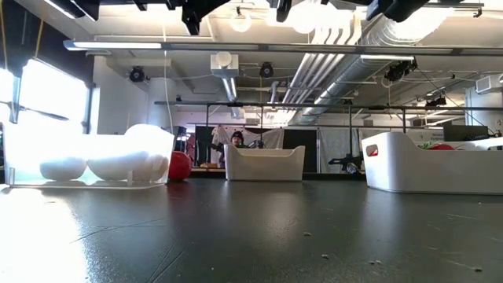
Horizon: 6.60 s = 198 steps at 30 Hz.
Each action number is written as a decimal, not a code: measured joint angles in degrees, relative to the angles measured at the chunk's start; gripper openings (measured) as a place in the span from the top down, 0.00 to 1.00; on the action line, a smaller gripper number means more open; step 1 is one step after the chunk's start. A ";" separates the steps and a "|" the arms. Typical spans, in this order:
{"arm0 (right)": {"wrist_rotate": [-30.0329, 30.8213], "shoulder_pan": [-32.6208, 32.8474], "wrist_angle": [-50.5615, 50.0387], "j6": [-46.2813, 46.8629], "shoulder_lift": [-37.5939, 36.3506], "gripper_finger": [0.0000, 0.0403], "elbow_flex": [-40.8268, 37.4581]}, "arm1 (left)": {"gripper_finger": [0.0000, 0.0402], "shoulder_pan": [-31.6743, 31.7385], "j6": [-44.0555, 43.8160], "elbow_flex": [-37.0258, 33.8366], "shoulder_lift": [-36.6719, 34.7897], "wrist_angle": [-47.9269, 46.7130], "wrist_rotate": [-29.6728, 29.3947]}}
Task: Sort produce into baskets
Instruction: Put the yellow lemon into the transparent bin, then put the red tomato into the bottom right white bin
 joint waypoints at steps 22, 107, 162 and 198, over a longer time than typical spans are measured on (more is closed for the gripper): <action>0.97 0.00 -1.07 0.26 -0.13 0.58 0.13 | 0.66 -0.11 1.01 -0.01 0.04 2.33 1.53; 2.88 -0.04 -4.77 -5.80 0.00 0.19 -0.02 | 0.91 1.14 -16.24 -3.24 -23.23 -70.64 -1.59; 7.54 -4.31 -28.57 -7.27 -0.02 0.99 0.00 | 0.83 -3.46 -35.54 -1.88 -13.73 -98.44 1.76; 11.14 -0.09 -20.94 -5.09 -0.02 1.00 -5.64 | 0.80 -15.02 -15.94 -10.55 -22.29 -44.29 -21.64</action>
